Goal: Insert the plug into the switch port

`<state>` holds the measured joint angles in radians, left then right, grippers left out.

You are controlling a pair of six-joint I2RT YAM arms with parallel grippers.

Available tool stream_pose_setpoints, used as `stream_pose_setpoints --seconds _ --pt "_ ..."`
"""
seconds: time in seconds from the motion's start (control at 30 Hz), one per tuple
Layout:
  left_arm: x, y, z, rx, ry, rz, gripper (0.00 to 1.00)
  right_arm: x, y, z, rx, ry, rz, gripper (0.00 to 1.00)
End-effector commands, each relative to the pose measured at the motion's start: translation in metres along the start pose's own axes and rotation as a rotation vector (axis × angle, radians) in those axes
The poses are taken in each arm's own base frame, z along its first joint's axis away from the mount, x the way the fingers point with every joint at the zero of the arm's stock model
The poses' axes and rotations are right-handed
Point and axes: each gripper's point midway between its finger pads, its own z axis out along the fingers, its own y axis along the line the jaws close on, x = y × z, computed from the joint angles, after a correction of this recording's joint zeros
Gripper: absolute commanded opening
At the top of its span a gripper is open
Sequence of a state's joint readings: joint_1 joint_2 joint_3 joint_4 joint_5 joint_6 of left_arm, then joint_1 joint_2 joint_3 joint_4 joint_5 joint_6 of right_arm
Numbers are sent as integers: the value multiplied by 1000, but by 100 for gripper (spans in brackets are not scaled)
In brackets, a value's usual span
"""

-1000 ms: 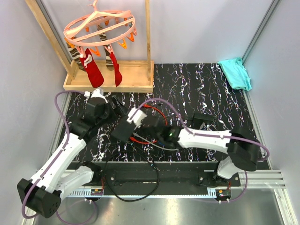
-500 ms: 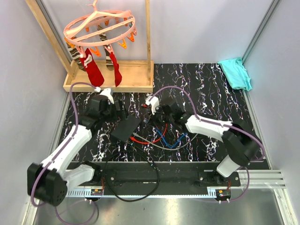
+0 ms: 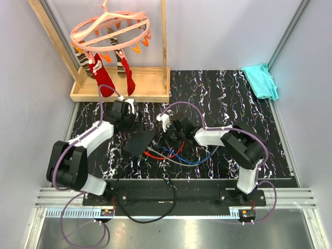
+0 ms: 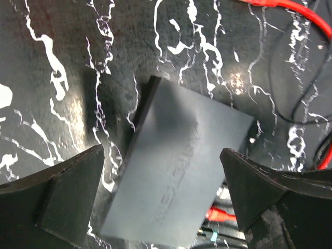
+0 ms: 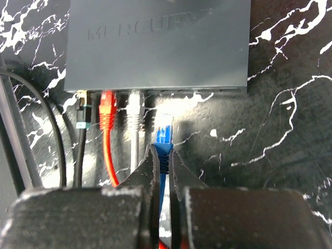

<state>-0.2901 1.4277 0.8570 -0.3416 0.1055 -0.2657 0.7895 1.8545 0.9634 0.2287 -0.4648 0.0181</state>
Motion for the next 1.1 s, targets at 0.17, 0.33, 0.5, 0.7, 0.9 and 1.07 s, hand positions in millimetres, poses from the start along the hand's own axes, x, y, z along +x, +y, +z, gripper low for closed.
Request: stream_pose_setpoints --seconds 0.17,0.33,0.5,0.7,0.9,1.07 --pt "-30 -6 23 63 -25 24 99 -30 -9 16 -9 -117 8 0" --pt "-19 -7 32 77 23 4 96 -31 -13 19 0 -144 33 0" --pt "-11 -8 37 89 57 -12 94 -30 -18 22 8 -155 58 0" --pt "-8 -8 39 90 69 -16 92 -25 -21 25 11 -153 81 0" --pt "-5 -10 41 103 86 -22 91 -28 -20 25 3 -175 89 0" --pt "-1 -14 42 131 104 -29 89 -32 -20 25 -4 -192 81 0"
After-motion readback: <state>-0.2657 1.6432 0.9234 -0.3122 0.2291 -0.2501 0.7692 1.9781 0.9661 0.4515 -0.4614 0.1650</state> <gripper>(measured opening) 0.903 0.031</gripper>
